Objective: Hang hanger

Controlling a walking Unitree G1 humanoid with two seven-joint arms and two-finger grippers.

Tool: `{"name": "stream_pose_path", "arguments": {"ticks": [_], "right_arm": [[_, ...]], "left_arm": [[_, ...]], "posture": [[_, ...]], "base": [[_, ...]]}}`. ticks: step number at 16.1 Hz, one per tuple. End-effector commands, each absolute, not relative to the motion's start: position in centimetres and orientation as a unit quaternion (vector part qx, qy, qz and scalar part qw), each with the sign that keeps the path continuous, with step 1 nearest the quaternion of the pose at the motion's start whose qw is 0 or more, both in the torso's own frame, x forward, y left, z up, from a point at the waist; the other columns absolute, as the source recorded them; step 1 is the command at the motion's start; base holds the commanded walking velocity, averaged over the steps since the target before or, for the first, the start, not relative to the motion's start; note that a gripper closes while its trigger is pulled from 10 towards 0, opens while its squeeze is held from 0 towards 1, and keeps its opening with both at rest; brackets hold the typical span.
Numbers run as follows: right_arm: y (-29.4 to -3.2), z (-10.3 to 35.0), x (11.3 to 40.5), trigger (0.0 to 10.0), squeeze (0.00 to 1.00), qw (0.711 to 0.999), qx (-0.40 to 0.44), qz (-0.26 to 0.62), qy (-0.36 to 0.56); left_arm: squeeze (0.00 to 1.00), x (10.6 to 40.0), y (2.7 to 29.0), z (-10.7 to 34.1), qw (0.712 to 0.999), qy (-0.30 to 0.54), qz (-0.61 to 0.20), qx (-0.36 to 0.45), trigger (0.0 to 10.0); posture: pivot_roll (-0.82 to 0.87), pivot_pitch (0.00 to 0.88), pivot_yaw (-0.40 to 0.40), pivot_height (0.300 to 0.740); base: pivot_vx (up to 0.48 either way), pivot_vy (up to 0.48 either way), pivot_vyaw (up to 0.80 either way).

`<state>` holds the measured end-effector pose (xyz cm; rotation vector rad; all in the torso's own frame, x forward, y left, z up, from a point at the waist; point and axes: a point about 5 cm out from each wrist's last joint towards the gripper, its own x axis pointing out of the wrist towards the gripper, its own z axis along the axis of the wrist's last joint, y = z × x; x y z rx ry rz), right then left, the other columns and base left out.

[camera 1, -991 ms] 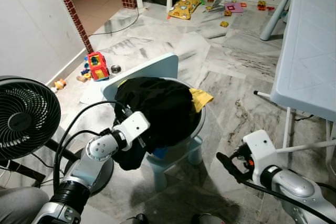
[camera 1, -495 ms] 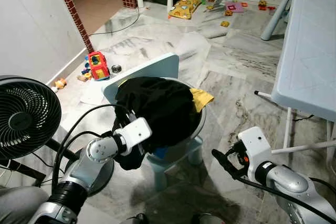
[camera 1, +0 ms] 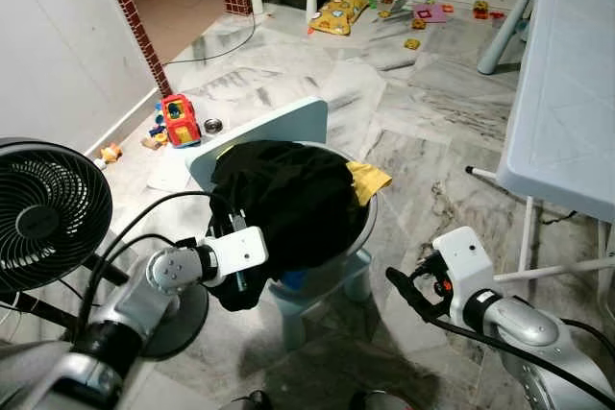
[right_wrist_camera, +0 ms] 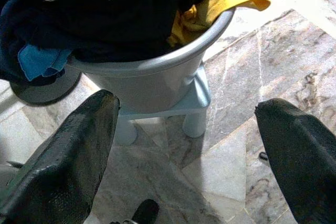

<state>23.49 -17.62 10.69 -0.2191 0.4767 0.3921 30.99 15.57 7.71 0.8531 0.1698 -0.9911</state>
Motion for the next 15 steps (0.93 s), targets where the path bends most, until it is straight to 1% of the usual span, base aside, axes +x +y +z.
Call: {"name": "stream_pose_path", "arguments": {"ticks": [1,2,3,5,6,7,8,9,10,15], "right_arm": [[-17.3,10.7,23.6,10.0,0.0,0.946,-0.111,0.2,0.231],[-17.2,10.8,23.6,10.0,0.0,0.946,-0.111,0.2,0.229],[-17.2,10.8,23.7,10.0,0.0,0.946,-0.112,0.199,0.228],[-17.0,10.8,23.6,10.0,0.0,0.947,-0.113,0.199,0.227],[-16.9,10.8,23.6,10.0,0.0,0.947,-0.115,0.2,0.224],[-16.8,10.8,23.7,10.0,0.0,0.947,-0.116,0.2,0.223],[-16.8,10.8,23.8,10.0,0.0,0.947,-0.117,0.2,0.221],[-16.8,10.9,23.8,10.0,0.0,0.947,-0.117,0.2,0.22],[-16.8,11.0,24.0,10.0,0.0,0.949,-0.119,0.198,0.216],[-16.7,11.1,24.1,10.0,0.0,0.95,-0.12,0.194,0.212]], "left_arm": [[0.0,30.9,16.1,7.3,0.761,0.088,-0.475,0.432,10.0],[0.0,31.0,16.2,7.3,0.746,0.087,-0.482,0.452,10.0],[0.0,31.3,16.2,7.4,0.74,0.085,-0.48,0.464,10.0],[0.0,31.8,16.0,7.5,0.736,0.079,-0.471,0.479,10.0],[0.0,32.2,15.5,7.6,0.736,0.067,-0.469,0.484,9.6],[0.0,32.4,15.2,7.6,0.734,0.061,-0.468,0.489,7.7],[0.0,32.6,14.9,7.6,0.732,0.054,-0.467,0.494,4.2],[0.0,32.8,14.7,7.6,0.732,0.048,-0.463,0.497,0.9],[0.0,33.0,14.2,7.6,0.728,0.042,-0.461,0.506,0.0],[0.0,33.2,13.5,7.3,0.713,0.033,-0.462,0.527,0.0]], "posture": [[-0.25,0.17,0.05,0.74],[-0.26,0.171,0.051,0.74],[-0.26,0.172,0.053,0.74],[-0.26,0.171,0.054,0.74],[-0.26,0.172,0.053,0.74],[-0.26,0.172,0.053,0.74],[-0.26,0.172,0.053,0.74],[-0.26,0.173,0.055,0.74],[-0.27,0.174,0.056,0.74],[-0.27,0.178,0.064,0.74]], "base": [[0.0,0.0,0.0],[0.0,0.0,0.0],[0.0,0.0,0.0],[0.0,0.0,0.0],[0.0,0.0,0.0],[0.0,0.0,0.0],[0.0,0.0,0.0],[0.0,0.0,0.0],[0.0,0.0,0.0],[0.0,0.0,0.0]]}}
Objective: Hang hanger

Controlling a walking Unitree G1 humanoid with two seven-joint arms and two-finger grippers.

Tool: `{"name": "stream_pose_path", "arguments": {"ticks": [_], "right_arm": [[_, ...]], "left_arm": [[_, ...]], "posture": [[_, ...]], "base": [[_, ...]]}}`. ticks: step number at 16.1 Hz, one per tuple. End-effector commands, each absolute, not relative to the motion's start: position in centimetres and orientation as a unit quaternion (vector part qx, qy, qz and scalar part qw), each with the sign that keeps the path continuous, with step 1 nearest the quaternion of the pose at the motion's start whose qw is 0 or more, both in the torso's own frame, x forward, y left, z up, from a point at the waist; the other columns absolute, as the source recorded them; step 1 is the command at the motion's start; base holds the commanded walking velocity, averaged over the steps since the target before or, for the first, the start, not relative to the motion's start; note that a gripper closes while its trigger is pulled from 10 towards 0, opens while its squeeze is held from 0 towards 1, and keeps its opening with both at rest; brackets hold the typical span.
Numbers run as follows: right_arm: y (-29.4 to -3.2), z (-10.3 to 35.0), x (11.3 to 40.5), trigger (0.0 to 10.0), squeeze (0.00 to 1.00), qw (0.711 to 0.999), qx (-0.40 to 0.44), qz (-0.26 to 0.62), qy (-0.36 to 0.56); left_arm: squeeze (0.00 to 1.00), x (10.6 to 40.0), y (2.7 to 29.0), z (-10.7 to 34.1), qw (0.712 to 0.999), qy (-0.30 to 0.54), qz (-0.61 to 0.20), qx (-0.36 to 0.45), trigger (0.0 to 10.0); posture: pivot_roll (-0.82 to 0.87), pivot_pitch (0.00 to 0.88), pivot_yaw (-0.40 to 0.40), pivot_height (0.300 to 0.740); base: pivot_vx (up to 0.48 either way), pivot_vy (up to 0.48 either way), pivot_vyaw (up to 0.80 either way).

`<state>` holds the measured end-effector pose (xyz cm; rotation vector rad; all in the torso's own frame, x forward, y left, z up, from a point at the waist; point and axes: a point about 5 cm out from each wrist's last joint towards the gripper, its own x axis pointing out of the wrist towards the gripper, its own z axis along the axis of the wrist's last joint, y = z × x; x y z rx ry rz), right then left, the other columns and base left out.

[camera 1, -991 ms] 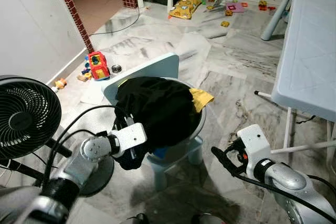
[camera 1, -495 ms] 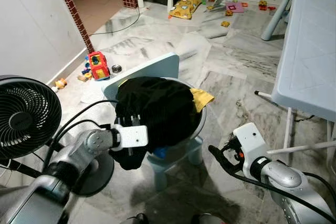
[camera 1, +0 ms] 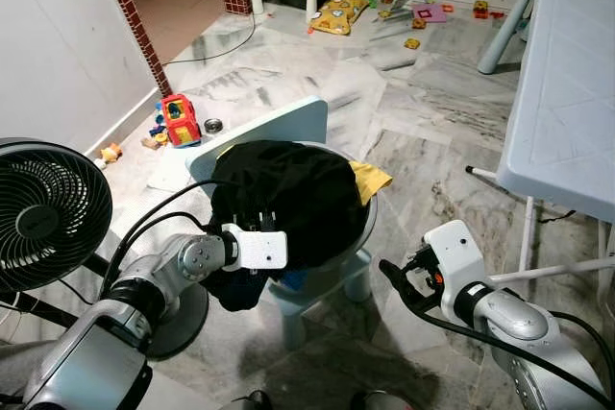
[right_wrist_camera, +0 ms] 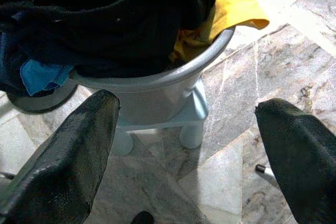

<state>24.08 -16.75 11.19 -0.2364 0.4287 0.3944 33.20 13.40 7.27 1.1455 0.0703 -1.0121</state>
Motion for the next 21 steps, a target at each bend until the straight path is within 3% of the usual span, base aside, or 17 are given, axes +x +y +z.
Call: {"name": "stream_pose_path", "arguments": {"ticks": [1,7,18,20,21], "right_arm": [[-16.7,11.1,24.1,10.0,0.0,0.951,-0.121,0.193,0.211],[-16.7,11.1,24.3,10.0,0.0,0.952,-0.122,0.189,0.209],[-16.5,11.0,24.6,10.0,0.0,0.952,-0.124,0.19,0.204],[-16.4,10.9,24.7,10.0,0.0,0.953,-0.125,0.19,0.202],[-16.4,10.9,24.8,10.0,0.0,0.953,-0.125,0.191,0.2]], "left_arm": [[0.0,33.2,13.5,7.2,0.711,0.033,-0.463,0.528,0.0],[0.0,33.5,13.7,7.4,0.708,0.03,-0.458,0.537,0.0],[0.0,34.1,13.5,8.3,0.731,0.009,-0.435,0.525,0.0],[0.0,34.4,13.5,8.6,0.764,0.014,-0.421,0.489,0.0],[0.0,34.8,13.4,9.1,0.805,0.019,-0.401,0.436,0.0]], "posture": [[-0.27,0.178,0.066,0.74],[-0.27,0.175,0.067,0.74],[-0.27,0.16,0.065,0.74],[-0.27,0.155,0.061,0.74],[-0.26,0.153,0.06,0.74]], "base": [[0.0,0.0,0.0],[0.0,0.0,0.0],[0.0,0.0,0.0],[0.0,0.0,0.0],[0.0,0.0,0.0]]}}
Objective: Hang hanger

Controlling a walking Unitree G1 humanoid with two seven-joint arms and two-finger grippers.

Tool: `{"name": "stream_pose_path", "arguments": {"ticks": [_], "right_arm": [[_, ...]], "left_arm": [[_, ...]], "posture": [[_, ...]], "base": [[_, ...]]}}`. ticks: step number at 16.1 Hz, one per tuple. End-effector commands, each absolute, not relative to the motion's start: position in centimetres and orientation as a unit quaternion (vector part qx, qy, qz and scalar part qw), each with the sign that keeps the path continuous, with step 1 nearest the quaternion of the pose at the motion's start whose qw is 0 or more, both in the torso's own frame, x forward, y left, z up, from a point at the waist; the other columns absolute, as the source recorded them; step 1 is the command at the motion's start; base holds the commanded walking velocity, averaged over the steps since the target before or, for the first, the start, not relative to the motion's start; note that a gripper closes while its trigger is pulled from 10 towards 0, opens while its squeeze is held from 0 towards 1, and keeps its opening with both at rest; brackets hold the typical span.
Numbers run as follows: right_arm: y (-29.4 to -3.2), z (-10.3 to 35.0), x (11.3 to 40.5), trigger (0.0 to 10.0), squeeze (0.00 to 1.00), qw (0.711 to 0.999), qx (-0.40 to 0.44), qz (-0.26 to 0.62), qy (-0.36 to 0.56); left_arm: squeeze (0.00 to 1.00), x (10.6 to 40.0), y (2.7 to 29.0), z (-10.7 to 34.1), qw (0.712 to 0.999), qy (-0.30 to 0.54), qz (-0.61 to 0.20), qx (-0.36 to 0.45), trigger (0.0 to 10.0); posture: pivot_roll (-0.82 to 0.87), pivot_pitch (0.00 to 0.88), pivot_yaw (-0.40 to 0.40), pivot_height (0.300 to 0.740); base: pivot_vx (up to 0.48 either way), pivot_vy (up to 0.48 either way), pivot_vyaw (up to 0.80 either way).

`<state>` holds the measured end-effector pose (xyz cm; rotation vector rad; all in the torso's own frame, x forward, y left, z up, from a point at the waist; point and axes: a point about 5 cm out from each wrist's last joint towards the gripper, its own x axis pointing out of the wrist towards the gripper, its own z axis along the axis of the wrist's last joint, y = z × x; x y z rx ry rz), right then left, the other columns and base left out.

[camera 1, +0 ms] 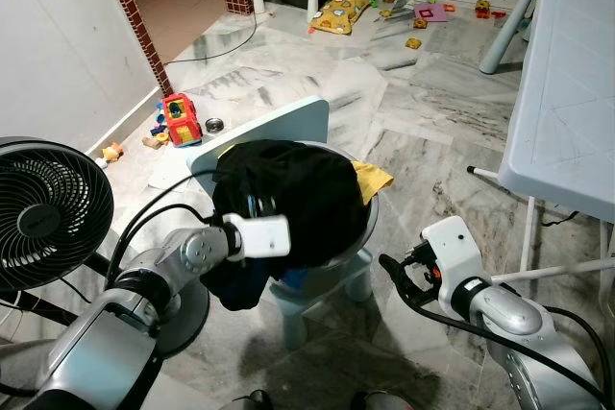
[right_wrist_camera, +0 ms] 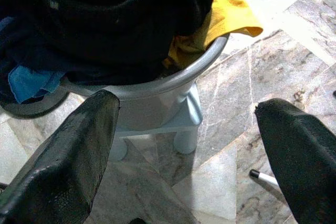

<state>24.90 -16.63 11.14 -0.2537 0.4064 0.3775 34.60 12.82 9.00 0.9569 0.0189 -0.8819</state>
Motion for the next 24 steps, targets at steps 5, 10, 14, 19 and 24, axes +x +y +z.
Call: {"name": "stream_pose_path", "arguments": {"ticks": [5,10,14,19,24], "right_arm": [[-16.6,10.3,25.3,10.0,0.0,0.951,-0.139,0.185,0.206],[-16.1,9.9,26.3,10.0,0.0,0.956,-0.13,0.187,0.186],[-15.8,8.9,27.1,10.0,0.0,0.958,-0.121,0.183,0.182],[-14.4,9.5,28.4,10.0,0.0,0.956,-0.128,0.209,0.158],[-14.7,9.5,28.4,10.0,0.0,0.96,-0.128,0.197,0.15]], "left_arm": [[0.0,35.8,13.4,10.8,0.919,0.012,-0.336,0.208,0.0],[0.0,32.5,15.0,12.8,0.958,-0.093,-0.253,0.1,0.0],[0.0,28.8,15.9,12.6,0.981,-0.103,-0.156,0.048,0.0],[0.0,28.3,15.7,12.3,0.993,-0.063,-0.102,0.005,0.0],[0.0,29.1,15.5,13.5,0.996,-0.048,-0.077,-0.008,9.4]], "posture": [[-0.24,0.11,0.041,0.74],[-0.18,0.023,0.047,0.74],[-0.13,0.0,0.014,0.74],[-0.12,0.0,-0.015,0.74],[-0.14,0.0,-0.002,0.74]], "base": [[0.0,0.0,0.0],[0.0,0.0,0.0],[0.0,0.0,0.0],[0.0,0.0,0.0],[0.0,0.0,0.0]]}}
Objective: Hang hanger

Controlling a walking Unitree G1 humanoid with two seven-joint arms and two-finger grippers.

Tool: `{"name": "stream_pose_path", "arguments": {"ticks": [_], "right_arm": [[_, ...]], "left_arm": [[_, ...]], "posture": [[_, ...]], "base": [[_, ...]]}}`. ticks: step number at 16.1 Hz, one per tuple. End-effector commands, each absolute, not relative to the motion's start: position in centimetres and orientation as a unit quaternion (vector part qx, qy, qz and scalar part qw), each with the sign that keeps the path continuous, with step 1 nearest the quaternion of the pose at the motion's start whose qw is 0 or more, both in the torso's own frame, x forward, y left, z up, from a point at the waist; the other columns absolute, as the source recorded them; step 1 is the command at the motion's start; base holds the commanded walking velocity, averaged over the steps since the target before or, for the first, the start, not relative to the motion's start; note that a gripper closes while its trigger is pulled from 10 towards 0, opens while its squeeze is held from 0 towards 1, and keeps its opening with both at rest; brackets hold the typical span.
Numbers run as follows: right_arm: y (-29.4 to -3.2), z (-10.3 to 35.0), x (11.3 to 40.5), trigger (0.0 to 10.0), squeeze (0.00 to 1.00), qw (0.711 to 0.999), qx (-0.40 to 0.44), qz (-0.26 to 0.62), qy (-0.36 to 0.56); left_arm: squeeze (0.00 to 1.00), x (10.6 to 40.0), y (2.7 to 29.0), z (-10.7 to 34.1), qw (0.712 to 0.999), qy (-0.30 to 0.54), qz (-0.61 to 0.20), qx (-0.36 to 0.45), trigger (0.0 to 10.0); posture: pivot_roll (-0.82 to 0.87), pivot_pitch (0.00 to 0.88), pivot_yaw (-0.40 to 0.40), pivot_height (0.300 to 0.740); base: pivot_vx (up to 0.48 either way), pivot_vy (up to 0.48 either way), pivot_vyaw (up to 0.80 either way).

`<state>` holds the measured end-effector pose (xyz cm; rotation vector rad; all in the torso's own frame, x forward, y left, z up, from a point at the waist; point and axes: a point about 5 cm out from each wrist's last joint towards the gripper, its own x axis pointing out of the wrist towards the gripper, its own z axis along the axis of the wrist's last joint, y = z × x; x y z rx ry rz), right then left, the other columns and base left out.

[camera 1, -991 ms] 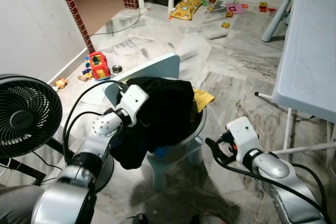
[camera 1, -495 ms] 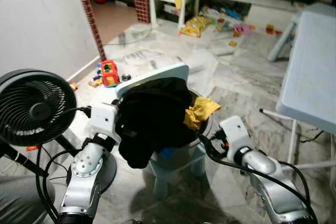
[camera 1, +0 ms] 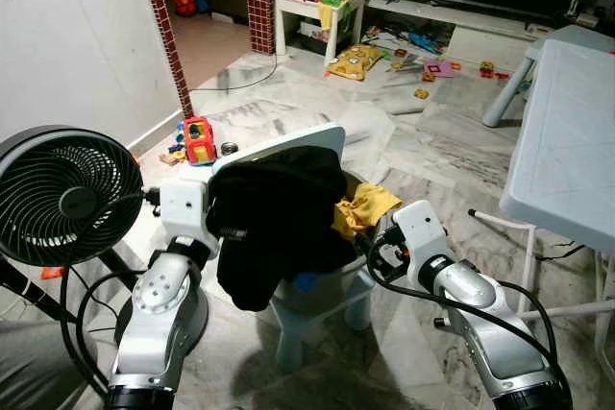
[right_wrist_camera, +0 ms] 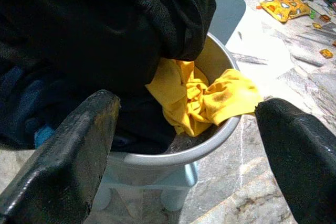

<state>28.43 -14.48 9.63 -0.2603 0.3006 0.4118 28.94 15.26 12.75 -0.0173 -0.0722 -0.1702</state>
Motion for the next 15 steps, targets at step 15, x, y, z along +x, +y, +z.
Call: {"name": "stream_pose_path", "arguments": {"ticks": [15], "right_arm": [[-15.0,11.7,29.6,10.0,0.0,0.991,-0.044,0.109,0.062]], "left_arm": [[0.0,27.4,12.3,14.4,0.99,-0.041,-0.12,-0.059,10.0]], "posture": [[-0.13,0.0,0.009,0.74]], "base": [[0.0,0.0,-0.17]]}}
